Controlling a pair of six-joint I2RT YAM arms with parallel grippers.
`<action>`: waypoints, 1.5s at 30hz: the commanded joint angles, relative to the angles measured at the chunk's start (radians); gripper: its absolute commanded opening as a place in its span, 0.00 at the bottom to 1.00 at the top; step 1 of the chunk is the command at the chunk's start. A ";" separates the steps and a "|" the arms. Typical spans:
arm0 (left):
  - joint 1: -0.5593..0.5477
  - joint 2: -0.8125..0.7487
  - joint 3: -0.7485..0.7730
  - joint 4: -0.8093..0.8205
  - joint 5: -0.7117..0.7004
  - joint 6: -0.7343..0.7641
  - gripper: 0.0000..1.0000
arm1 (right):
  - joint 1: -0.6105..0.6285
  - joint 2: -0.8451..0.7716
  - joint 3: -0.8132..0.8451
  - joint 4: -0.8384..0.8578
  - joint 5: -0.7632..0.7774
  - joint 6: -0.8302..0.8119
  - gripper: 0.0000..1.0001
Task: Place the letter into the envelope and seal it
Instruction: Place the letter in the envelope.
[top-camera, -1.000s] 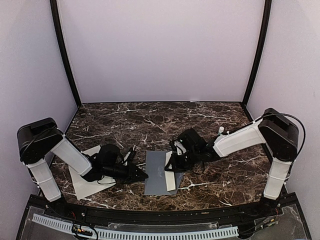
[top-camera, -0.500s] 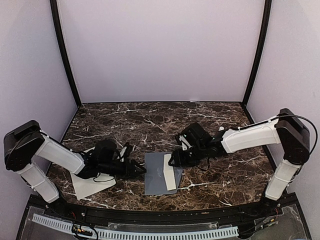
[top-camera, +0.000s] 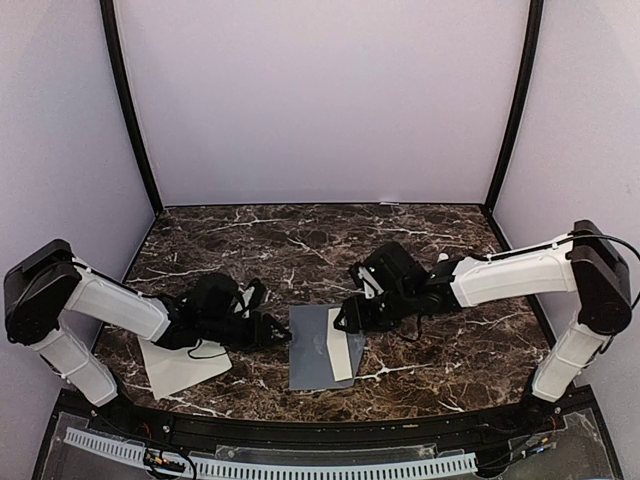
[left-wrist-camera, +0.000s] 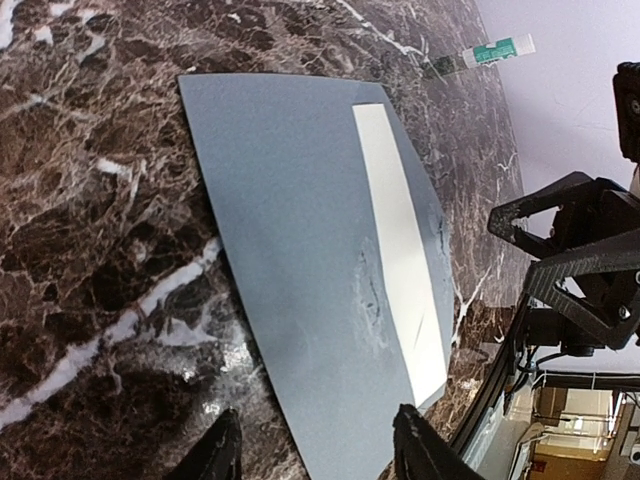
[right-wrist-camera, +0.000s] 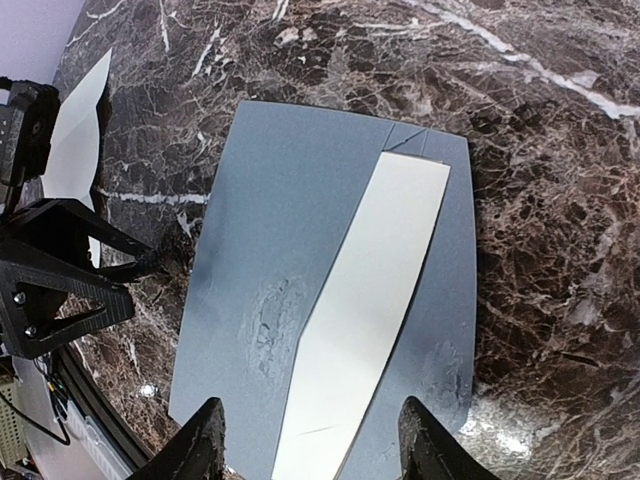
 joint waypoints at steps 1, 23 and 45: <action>-0.007 0.052 0.037 0.023 0.022 0.013 0.49 | 0.022 0.047 -0.002 0.037 -0.004 0.017 0.55; -0.007 0.163 0.062 0.075 0.069 0.016 0.28 | 0.040 0.169 0.022 0.065 -0.016 0.025 0.36; -0.007 0.191 0.059 0.122 0.102 -0.004 0.21 | 0.056 0.196 0.061 0.055 -0.023 0.021 0.33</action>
